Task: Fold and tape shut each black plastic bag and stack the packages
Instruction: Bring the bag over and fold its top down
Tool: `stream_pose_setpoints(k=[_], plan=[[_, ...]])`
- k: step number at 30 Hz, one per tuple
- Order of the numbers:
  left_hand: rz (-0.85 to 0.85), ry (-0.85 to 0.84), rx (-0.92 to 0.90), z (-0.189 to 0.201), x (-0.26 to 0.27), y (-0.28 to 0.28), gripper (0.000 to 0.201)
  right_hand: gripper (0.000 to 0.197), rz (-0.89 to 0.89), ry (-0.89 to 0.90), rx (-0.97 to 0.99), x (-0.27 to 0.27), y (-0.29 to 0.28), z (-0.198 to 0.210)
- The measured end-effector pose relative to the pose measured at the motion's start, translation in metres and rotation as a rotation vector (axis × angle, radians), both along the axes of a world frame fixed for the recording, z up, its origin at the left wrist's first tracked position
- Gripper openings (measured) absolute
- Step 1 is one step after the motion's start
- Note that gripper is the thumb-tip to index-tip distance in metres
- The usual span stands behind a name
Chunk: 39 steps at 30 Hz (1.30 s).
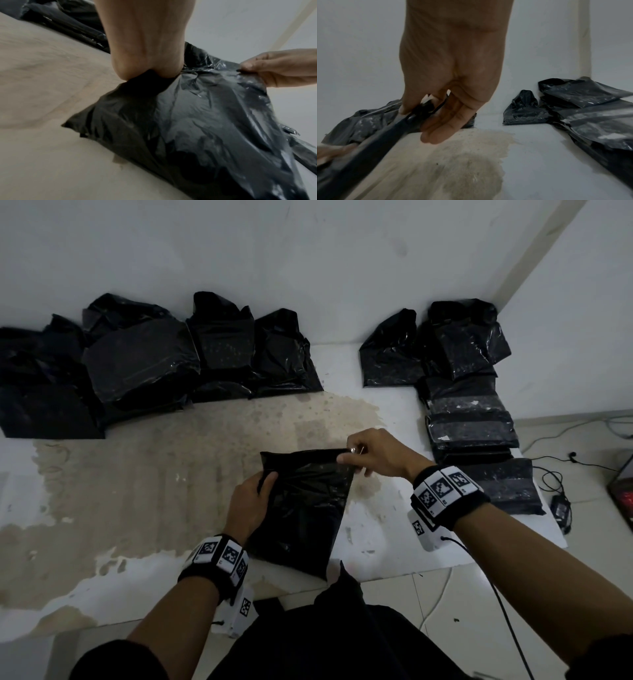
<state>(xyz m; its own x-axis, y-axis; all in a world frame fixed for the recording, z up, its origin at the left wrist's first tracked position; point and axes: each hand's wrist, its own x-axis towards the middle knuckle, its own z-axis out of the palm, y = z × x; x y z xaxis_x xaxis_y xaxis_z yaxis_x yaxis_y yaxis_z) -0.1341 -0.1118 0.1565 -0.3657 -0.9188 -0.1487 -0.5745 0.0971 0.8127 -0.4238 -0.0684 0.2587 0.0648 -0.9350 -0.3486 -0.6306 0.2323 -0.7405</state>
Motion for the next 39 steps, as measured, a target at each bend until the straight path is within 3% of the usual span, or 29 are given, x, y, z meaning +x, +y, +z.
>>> stream_pose_setpoints(k=[4,7,10,13,15,18,21,25,31,36,39], plan=[[0.013,0.058,0.031,0.001,-0.003,0.002,0.041,0.027,-0.247,-0.186,-0.116,0.003,0.003,-0.011],[0.077,0.151,0.088,0.008,-0.011,0.005,0.031,0.044,-0.436,-0.362,0.016,0.015,0.011,-0.023],[0.147,0.212,0.133,0.013,-0.016,0.007,0.038,0.046,-0.451,-0.503,0.200,0.030,0.022,-0.035],[0.251,0.251,0.195,0.016,-0.021,0.005,0.046,0.045,-0.390,-0.552,0.198,0.048,0.032,-0.050],[0.288,0.268,0.222,0.018,-0.025,0.002,0.048,0.039,-0.398,-0.538,0.150,0.058,0.036,-0.060],[0.249,0.285,0.207,0.024,-0.026,-0.005,0.041,0.030,-0.473,-0.372,0.004,0.059,0.035,-0.070],[0.250,0.398,0.202,0.033,-0.026,-0.016,0.028,0.036,-0.424,-0.256,-0.065,0.052,0.034,-0.076],[0.418,0.498,0.286,0.037,-0.031,-0.040,0.017,0.043,-0.356,-0.209,-0.094,0.049,0.036,-0.077],[0.519,0.492,0.204,0.035,-0.021,-0.053,0.015,0.042,-0.328,-0.213,-0.099,0.058,0.036,-0.083],[0.534,0.561,0.336,0.033,-0.011,-0.057,0.005,0.047,-0.264,-0.140,-0.032,0.056,0.034,-0.098],[0.456,0.550,0.370,0.034,-0.011,-0.055,0.014,0.039,-0.284,-0.177,0.013,0.049,0.028,-0.100]])
